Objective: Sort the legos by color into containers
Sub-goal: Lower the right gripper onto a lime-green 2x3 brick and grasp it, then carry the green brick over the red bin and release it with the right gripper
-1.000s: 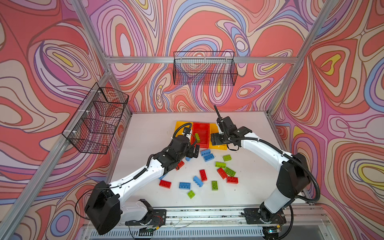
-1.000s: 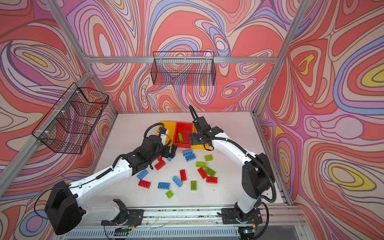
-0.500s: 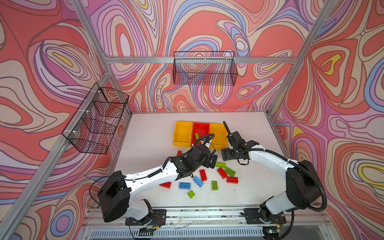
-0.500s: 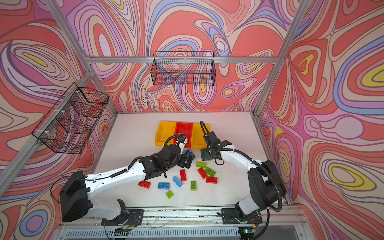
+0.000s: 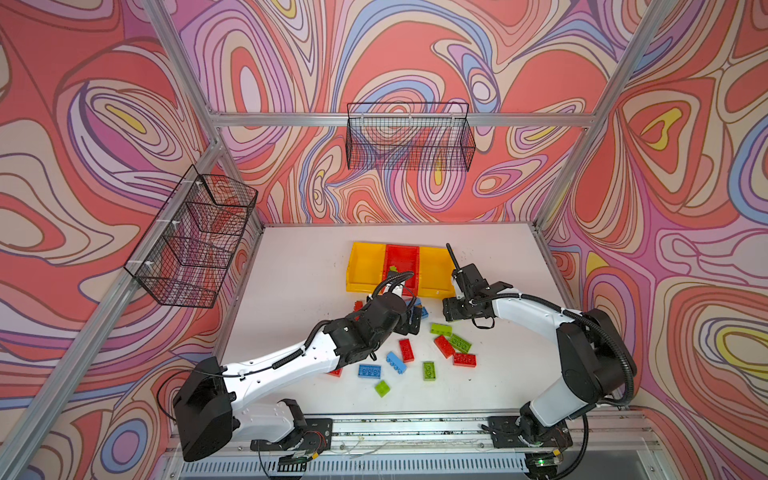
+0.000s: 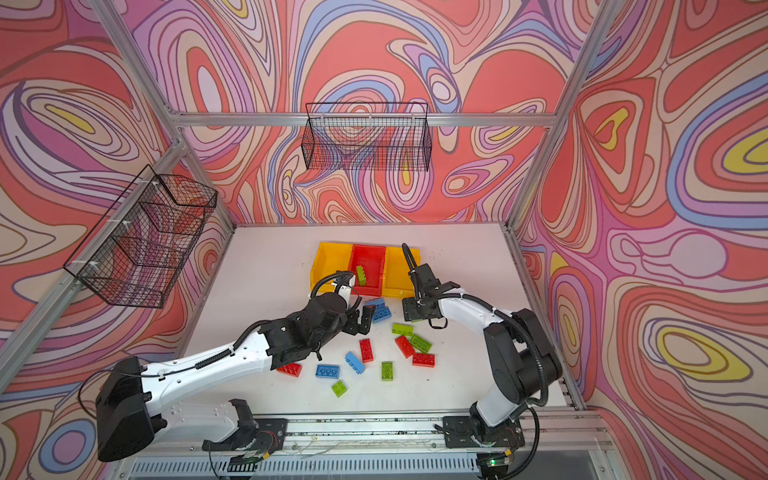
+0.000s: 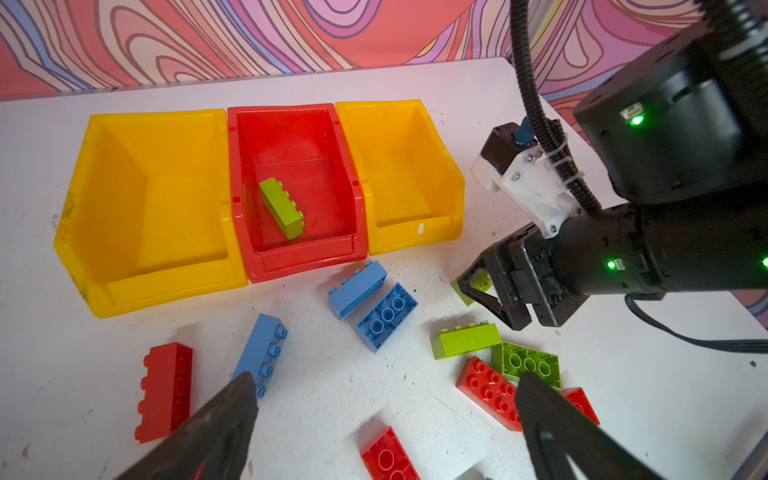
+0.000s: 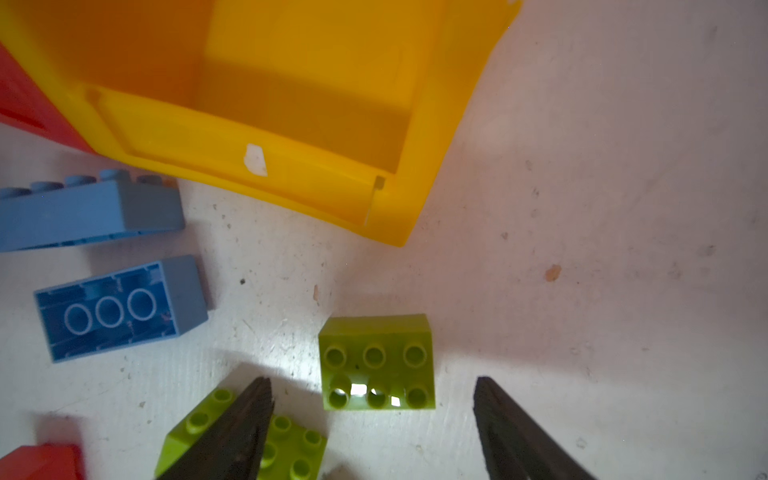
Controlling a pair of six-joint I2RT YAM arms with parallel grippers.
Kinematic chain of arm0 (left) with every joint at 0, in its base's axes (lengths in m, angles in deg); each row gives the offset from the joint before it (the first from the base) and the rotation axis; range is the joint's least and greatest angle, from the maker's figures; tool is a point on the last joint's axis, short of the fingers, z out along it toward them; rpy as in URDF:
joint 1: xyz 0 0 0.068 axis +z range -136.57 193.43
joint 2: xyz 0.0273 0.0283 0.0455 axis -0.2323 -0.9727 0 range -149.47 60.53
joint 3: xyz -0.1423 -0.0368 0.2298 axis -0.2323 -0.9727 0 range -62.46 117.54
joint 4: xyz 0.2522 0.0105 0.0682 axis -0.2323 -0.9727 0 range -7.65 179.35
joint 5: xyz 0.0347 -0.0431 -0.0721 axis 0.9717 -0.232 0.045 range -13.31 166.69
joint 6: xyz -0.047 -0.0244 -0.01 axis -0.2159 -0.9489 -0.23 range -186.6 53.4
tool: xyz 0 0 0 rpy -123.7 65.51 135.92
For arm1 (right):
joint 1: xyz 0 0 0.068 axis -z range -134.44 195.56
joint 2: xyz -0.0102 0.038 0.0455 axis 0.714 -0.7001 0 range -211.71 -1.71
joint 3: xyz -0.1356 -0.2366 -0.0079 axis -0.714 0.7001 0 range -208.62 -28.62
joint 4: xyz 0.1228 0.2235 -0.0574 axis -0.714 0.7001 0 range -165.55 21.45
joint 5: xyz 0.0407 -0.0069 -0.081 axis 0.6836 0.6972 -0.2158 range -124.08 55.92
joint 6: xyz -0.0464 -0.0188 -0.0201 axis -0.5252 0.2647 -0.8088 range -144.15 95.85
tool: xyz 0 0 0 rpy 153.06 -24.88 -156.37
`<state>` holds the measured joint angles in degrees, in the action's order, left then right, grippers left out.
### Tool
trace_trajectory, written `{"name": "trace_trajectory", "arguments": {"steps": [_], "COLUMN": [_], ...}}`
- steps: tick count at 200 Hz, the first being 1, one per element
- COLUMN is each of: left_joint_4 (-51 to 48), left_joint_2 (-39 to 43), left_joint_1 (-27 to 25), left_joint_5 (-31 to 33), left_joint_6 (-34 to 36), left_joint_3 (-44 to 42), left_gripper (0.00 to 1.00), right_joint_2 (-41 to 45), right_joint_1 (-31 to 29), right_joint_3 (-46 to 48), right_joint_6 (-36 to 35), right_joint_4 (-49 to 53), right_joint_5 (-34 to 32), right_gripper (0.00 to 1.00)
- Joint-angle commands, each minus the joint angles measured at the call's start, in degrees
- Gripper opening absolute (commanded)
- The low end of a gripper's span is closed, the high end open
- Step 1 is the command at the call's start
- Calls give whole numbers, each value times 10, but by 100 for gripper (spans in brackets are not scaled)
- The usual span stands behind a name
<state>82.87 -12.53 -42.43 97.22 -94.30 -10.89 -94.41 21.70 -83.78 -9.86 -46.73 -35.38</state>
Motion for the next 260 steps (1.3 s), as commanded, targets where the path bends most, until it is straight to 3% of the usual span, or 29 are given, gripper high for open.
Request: {"name": "trace_trajectory", "arguments": {"steps": [1,86,122,157,207,260], "left_joint_4": [-17,-17,-16,-15,-20,-19], "left_joint_2": [13,-1,0,1,3,24], "left_joint_1": [-1,-2,-1,-1,10,69], "left_joint_5": [24,19,25,34,38,4], "left_joint_6": [-12,18,31,38,41,38], "left_joint_3": [-9,-1,-5,-14,-16,-32], "left_gripper": [100,100,100,100,100,100], "right_joint_2": [-13,-58,-61,-27,22,-75], "right_joint_1": [0,0,0,0,-11,-38], "right_joint_3": [13,-3,-6,-20,-114,-290], "right_joint_6": [4,7,1,7,25,46], "right_joint_4": [-12,-24,-8,49,151,136], "right_joint_5": [7,7,9,20,49,80], "right_gripper": [74,61,44,37,37,37]}}
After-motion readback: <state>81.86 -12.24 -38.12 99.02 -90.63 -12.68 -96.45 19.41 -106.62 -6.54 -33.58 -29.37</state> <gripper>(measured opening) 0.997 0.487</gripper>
